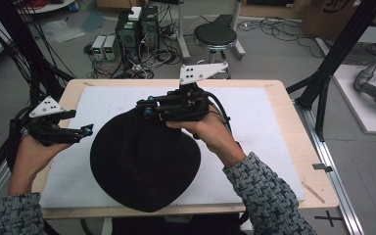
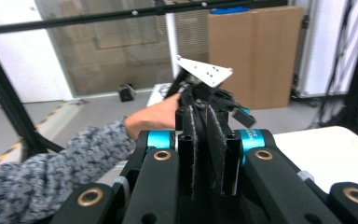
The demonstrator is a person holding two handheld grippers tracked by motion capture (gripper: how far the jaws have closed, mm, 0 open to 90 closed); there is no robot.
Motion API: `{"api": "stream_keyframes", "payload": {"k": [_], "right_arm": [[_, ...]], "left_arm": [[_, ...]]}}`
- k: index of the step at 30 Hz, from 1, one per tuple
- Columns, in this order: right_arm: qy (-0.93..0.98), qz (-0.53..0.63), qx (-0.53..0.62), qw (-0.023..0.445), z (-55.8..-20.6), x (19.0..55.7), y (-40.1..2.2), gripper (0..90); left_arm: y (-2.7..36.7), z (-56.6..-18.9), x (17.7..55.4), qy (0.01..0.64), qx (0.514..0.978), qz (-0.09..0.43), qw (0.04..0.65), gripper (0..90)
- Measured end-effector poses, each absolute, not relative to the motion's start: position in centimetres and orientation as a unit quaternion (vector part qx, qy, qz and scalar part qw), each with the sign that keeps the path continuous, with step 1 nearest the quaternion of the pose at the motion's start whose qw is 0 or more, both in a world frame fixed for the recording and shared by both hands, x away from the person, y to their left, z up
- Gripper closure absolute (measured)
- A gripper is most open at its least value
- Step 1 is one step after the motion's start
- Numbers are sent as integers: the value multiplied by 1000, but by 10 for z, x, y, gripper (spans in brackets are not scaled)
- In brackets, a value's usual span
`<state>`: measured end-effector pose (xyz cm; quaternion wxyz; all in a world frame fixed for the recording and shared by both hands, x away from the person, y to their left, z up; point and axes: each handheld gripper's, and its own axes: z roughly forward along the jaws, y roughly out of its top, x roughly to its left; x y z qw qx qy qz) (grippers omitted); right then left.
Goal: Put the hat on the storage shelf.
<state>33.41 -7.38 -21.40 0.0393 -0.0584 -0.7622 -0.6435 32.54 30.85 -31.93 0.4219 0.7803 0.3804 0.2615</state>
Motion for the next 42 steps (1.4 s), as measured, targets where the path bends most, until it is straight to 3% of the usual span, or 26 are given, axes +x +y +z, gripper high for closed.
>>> {"api": "stream_keyframes", "payload": {"k": [3, 14, 25, 42], "right_arm": [[-760, -646, -61, 39, -213, 334, -76, 801], [-756, -649, -81, 14, -215, 336, -89, 581], [-743, -654, -136, -29, -221, 345, -127, 499], [-728, -642, -216, -107, -238, 354, -180, 284]], "left_arm": [[308, -319, 325, 380, 781, 262, 421, 205], [308, -319, 326, 379, 781, 263, 421, 205], [306, -319, 328, 378, 782, 261, 422, 205], [304, -318, 331, 373, 783, 260, 423, 205]]}}
